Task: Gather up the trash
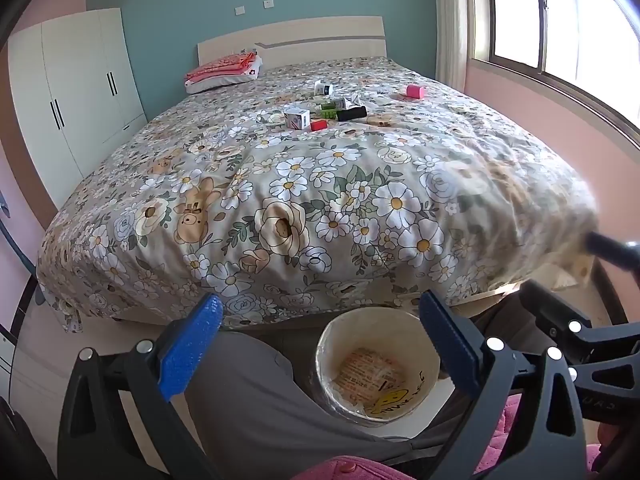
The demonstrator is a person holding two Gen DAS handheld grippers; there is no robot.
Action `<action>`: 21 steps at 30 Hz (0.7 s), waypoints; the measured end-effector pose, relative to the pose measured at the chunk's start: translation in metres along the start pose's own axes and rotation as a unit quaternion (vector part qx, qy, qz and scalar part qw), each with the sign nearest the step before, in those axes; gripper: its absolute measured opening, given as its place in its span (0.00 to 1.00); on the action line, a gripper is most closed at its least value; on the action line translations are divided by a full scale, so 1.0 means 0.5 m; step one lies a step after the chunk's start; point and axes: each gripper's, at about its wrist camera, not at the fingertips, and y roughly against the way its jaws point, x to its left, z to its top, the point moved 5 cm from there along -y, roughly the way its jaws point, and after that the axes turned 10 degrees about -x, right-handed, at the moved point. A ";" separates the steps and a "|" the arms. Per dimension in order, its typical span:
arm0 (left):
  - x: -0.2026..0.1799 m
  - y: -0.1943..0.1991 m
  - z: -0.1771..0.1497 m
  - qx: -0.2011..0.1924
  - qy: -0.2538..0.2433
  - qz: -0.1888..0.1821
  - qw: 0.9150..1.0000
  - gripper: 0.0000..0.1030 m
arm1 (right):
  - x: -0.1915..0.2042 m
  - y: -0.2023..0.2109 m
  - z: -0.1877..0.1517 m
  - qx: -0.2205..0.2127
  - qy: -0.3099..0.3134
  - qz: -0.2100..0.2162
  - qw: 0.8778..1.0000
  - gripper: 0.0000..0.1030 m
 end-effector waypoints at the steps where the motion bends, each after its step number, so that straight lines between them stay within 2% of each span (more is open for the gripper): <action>1: 0.006 -0.004 -0.003 0.001 0.003 -0.001 1.000 0.97 | 0.004 -0.004 -0.009 -0.002 0.000 -0.002 1.000 0.93; 21: 0.011 -0.005 -0.004 0.001 0.004 -0.001 1.000 0.97 | 0.008 -0.010 -0.016 0.000 0.002 -0.001 1.000 0.93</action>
